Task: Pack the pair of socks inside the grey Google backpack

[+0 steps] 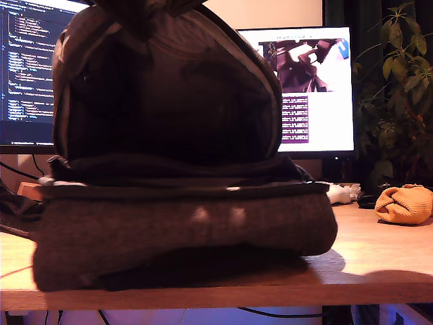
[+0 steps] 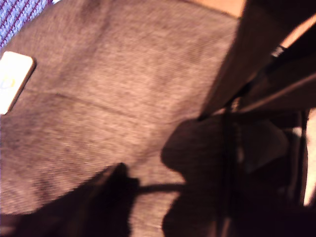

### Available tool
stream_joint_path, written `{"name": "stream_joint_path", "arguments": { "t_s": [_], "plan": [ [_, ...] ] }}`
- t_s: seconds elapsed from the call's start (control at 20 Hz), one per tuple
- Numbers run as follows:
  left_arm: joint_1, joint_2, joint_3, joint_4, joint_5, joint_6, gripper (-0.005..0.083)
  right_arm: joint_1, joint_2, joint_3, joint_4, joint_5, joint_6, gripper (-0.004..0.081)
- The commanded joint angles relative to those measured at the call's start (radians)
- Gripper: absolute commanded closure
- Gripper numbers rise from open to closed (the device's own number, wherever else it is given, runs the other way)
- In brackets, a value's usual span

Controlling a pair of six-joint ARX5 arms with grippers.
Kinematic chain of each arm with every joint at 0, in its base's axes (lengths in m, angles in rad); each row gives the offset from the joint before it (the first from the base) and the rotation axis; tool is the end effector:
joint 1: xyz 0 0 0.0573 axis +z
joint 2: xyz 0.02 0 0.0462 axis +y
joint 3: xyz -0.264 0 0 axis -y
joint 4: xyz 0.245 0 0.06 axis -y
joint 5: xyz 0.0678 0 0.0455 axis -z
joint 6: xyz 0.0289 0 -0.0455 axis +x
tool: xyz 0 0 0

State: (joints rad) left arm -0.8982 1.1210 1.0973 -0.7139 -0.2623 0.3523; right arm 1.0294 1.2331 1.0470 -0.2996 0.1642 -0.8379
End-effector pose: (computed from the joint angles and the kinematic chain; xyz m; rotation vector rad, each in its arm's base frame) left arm 0.1444 -0.1693 0.3311 0.7402 0.5199 -0.7192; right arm 0.1430 0.2286 0.3213 -1.0532 0.0353 0.9892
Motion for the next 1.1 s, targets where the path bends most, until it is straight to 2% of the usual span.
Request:
{"name": "stream_joint_path", "arguments": {
  "t_s": [0.0,0.15,0.2,0.25,0.35,0.4,0.65,0.8,0.95,1.05],
  "plan": [
    [0.013,0.018,-0.025,-0.04,0.034,-0.011,0.0802,0.003,-0.021,0.071,0.043,0.002,0.014,0.0783],
    [0.013,0.018,-0.025,-0.039,0.048,-0.004,0.0798,0.003,-0.021,0.071,0.033,0.0,0.047,0.078],
    [0.013,0.018,-0.025,-0.039,0.048,-0.001,0.0798,0.003,-0.021,0.071,0.031,0.003,0.056,0.075],
    [0.013,0.018,-0.025,-0.037,0.047,0.016,0.0798,0.003,-0.021,0.072,0.021,0.003,0.057,0.0677],
    [0.013,0.018,-0.025,-0.018,0.045,0.016,0.0797,0.003,-0.021,0.072,-0.021,0.003,0.069,0.048],
    [0.013,0.018,-0.025,-0.01,0.045,0.016,0.0798,0.003,-0.021,0.072,-0.046,0.003,0.09,0.0436],
    [0.027,0.018,-0.025,-0.003,0.046,0.023,0.0798,0.004,-0.043,0.072,-0.19,0.02,0.229,0.0427],
    [0.037,0.017,-0.025,0.002,0.046,0.023,0.0797,0.004,-0.098,0.072,-0.314,0.027,0.368,0.0438],
    [0.039,0.016,-0.025,0.006,0.046,0.023,0.0797,0.003,-0.209,0.072,-0.42,0.055,0.581,0.0492],
    [0.039,0.016,-0.025,0.007,0.045,0.023,0.0797,-0.011,-0.296,0.072,-0.496,0.163,0.768,0.0532]
  ]
}}
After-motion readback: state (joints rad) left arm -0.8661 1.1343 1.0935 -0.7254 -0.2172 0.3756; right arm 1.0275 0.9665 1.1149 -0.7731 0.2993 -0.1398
